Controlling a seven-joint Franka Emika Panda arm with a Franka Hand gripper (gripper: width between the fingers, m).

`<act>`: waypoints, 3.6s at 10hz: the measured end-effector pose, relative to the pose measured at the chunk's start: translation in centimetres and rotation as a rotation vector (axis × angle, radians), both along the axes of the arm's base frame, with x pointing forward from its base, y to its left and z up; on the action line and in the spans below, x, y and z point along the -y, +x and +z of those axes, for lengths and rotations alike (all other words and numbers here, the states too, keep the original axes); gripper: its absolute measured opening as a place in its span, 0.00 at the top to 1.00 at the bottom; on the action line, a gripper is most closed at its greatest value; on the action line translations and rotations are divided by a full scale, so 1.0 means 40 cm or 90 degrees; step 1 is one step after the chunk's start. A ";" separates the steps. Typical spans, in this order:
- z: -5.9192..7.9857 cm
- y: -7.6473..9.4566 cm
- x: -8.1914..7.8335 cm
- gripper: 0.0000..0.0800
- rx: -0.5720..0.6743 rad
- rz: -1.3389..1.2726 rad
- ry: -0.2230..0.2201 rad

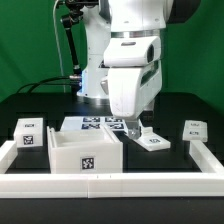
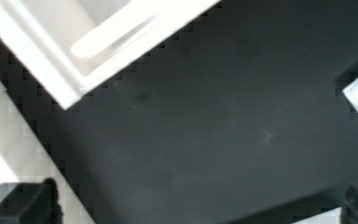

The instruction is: Assemble cabinet

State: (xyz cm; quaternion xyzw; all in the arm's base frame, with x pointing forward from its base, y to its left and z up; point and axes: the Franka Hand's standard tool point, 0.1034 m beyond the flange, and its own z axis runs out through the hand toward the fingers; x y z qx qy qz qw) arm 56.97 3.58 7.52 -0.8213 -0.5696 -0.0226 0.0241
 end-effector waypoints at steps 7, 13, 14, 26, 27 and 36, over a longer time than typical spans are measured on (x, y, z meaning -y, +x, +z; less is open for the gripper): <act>-0.005 -0.034 0.094 0.00 0.074 0.256 -0.041; 0.005 -0.089 0.169 0.00 0.072 0.259 -0.050; 0.001 -0.106 0.196 0.00 0.066 0.262 -0.051; -0.105 -0.254 0.217 0.00 0.004 0.278 -0.025; -0.114 -0.257 0.216 0.00 0.001 0.278 -0.022; -0.123 -0.261 0.219 0.92 -0.004 0.270 -0.021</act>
Offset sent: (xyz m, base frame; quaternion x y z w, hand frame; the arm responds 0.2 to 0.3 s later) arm -0.0192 -0.0177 0.0018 -0.0208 -0.0090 -0.1699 0.9852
